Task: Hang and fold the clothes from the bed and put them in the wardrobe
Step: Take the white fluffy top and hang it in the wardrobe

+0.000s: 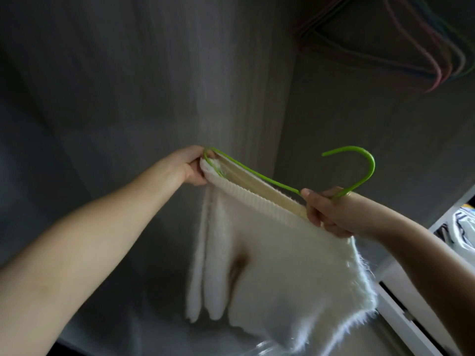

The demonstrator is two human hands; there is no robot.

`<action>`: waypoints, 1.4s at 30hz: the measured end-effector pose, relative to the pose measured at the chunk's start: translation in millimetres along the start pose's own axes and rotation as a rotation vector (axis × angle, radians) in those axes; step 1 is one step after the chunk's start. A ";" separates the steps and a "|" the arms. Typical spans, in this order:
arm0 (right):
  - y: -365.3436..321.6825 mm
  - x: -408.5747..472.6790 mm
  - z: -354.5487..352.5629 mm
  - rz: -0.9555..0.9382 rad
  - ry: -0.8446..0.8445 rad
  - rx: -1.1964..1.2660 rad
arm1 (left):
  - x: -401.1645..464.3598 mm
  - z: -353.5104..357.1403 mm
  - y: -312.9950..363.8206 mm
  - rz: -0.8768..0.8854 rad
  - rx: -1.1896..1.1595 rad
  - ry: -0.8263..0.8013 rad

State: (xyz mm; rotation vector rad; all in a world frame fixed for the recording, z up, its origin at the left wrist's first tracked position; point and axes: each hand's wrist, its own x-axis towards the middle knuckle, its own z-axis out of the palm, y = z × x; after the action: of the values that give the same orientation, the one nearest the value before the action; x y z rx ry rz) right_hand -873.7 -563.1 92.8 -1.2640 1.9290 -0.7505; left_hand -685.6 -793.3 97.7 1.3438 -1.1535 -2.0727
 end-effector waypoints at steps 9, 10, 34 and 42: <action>-8.9 -2.5 -9.3 0.105 -0.062 -0.301 | 25.4 32.5 -37.0 0.581 0.991 0.373; -16.3 1.6 -7.9 0.098 -0.090 -0.296 | 24.9 40.2 -40.3 0.683 1.129 0.405; -320.2 85.9 91.4 -0.484 -0.248 0.335 | -176.8 -36.3 -9.2 0.830 0.848 0.557; -444.2 43.0 116.1 -0.920 0.028 -0.125 | -243.7 -97.6 94.5 0.969 0.724 1.162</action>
State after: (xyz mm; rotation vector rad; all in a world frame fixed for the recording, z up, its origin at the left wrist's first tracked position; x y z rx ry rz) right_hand -559.4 -771.4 358.2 -2.2585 1.3585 -1.0842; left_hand -498.1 -716.0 289.2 1.4264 -1.4808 -0.0659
